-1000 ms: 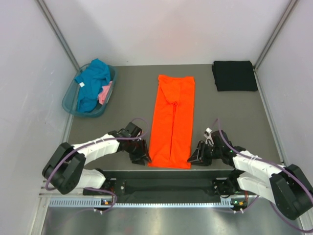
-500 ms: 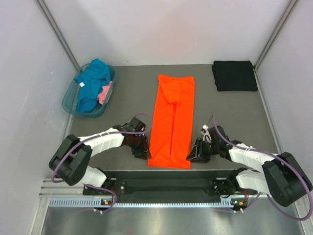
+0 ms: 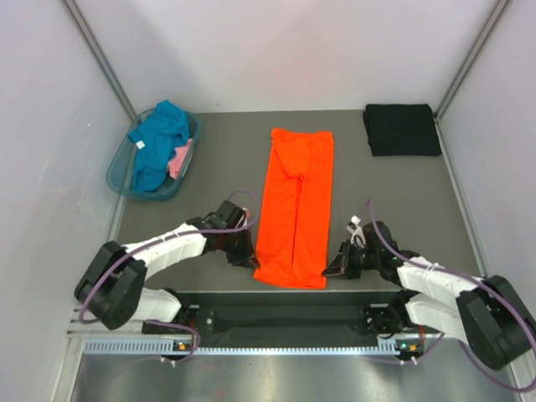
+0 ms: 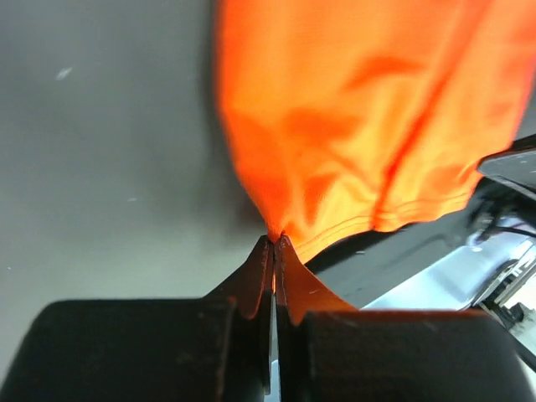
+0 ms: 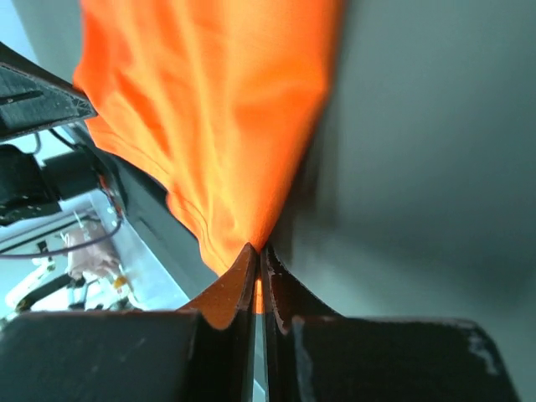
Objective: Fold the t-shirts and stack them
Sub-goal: Fold the tshirt
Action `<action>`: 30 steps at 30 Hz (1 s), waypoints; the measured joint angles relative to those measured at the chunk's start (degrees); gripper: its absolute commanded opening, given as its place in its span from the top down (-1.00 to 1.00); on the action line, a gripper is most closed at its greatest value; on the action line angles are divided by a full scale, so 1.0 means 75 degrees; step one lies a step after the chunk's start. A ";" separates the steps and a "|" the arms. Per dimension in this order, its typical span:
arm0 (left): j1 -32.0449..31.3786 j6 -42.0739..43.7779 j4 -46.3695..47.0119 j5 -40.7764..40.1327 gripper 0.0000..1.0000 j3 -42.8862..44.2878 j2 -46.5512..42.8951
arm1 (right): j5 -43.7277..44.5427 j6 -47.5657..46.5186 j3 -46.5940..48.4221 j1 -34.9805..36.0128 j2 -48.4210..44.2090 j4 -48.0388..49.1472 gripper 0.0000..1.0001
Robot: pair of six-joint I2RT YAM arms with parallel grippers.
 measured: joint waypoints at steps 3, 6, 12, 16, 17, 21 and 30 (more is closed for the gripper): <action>0.0000 0.0012 -0.0058 -0.0087 1.00 0.0306 -0.0338 | 0.0140 -0.0055 0.0326 -0.0050 -0.0682 -0.0472 1.00; 0.0003 0.0029 -0.0050 -0.0239 1.00 0.0988 -0.0344 | 0.0192 -0.0216 0.0973 -0.0309 -0.0758 -0.0731 1.00; 0.0332 0.0128 0.0058 -0.0385 1.00 0.2346 0.0414 | 0.0023 -0.0895 0.2460 -0.1274 0.0291 -0.1201 1.00; 0.0874 0.0323 -0.0012 -0.0361 1.00 0.3325 0.1536 | -0.0178 -0.1367 0.3474 -0.1786 0.1463 -0.1495 1.00; 0.1035 0.0396 -0.0047 -0.0344 1.00 0.3663 0.1903 | -0.0251 -0.1498 0.3780 -0.1894 0.1816 -0.1588 1.00; 0.1562 0.0670 -0.0111 -0.0213 1.00 0.4809 0.3072 | -0.0414 -0.1938 0.5021 -0.2154 0.3133 -0.1886 1.00; 0.2174 0.1259 -0.0562 0.0338 1.00 0.6895 0.5333 | -0.0507 -0.2428 0.6846 -0.2334 0.5167 -0.2186 1.00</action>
